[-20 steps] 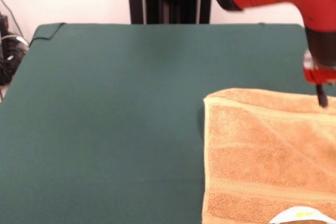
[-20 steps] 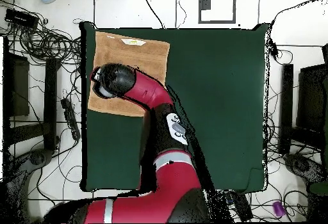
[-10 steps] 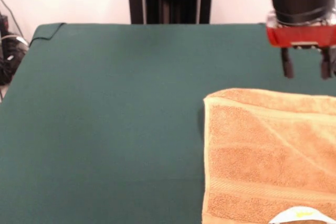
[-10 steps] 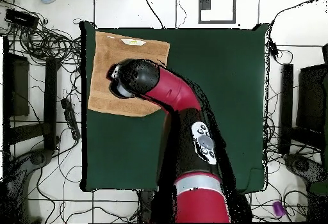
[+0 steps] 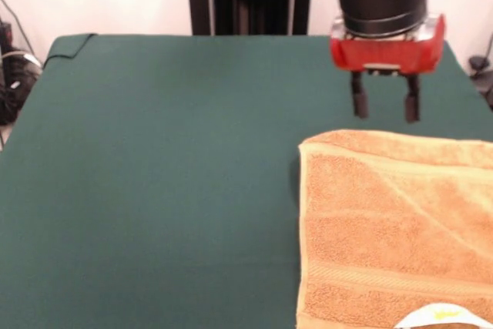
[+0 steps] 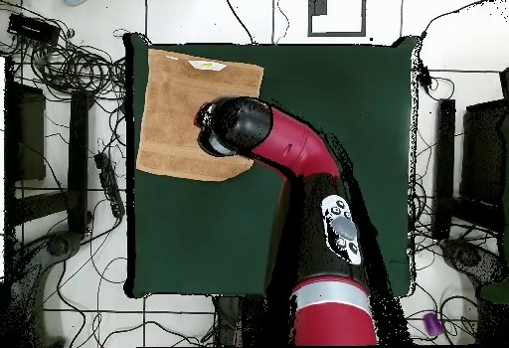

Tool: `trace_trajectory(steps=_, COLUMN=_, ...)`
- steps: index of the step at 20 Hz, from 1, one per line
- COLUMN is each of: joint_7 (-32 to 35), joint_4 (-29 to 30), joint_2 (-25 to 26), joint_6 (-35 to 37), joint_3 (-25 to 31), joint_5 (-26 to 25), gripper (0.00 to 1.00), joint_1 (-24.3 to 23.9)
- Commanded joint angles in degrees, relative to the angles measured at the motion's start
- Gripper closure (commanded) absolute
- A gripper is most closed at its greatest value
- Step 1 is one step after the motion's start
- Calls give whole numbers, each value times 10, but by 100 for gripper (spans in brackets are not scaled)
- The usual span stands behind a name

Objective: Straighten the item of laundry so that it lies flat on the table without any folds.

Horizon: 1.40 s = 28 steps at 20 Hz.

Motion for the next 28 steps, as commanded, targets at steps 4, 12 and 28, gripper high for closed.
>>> trace_trajectory(steps=4, joint_7=44, joint_4=47, joint_2=72, joint_6=-81, joint_3=25, joint_5=-54, gripper=0, joint_1=-11)
trace_trajectory(steps=12, joint_7=52, joint_4=34, joint_2=88, joint_6=-108, joint_3=32, joint_5=-80, gripper=0, joint_1=-20)
trace_trajectory(steps=28, joint_7=80, joint_4=42, joint_2=105, joint_6=-136, joint_3=44, joint_5=-77, gripper=0, joint_1=-16)
